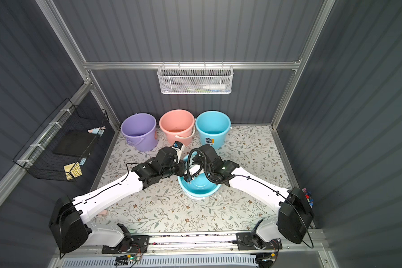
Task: Wipe the inside of the bucket with a cloth
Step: Wipe the dirt from the inside of the bucket.
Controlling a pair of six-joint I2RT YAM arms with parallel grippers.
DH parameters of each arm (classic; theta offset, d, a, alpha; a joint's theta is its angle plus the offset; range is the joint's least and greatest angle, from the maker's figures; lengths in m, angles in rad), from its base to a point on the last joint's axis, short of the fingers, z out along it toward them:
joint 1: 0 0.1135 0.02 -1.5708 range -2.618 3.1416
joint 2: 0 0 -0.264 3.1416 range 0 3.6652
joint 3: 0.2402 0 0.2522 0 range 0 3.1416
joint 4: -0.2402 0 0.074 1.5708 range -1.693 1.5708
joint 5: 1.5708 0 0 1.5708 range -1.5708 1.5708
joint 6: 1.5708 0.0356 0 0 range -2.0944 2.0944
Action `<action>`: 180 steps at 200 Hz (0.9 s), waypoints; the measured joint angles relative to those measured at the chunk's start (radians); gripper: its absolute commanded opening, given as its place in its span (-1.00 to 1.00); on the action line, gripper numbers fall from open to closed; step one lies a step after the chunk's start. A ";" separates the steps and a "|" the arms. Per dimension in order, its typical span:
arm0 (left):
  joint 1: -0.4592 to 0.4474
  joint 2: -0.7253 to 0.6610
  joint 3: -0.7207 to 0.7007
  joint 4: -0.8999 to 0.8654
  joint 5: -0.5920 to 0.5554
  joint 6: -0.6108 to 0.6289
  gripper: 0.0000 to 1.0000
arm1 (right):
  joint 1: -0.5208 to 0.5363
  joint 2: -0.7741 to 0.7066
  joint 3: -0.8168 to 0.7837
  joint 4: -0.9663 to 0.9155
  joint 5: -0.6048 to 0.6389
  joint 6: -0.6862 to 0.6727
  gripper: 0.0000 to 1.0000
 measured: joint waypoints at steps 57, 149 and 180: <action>-0.027 -0.008 0.000 0.019 0.013 0.000 -1.00 | 0.011 -0.127 0.005 -0.164 0.101 0.105 -1.00; -0.029 -0.008 0.000 -0.002 0.021 0.001 -1.00 | 0.065 -0.361 -0.030 -0.643 0.150 0.349 -1.00; -0.029 -0.008 0.000 -0.010 0.021 0.002 -1.00 | 0.106 -0.360 0.006 -0.792 0.027 0.466 -1.00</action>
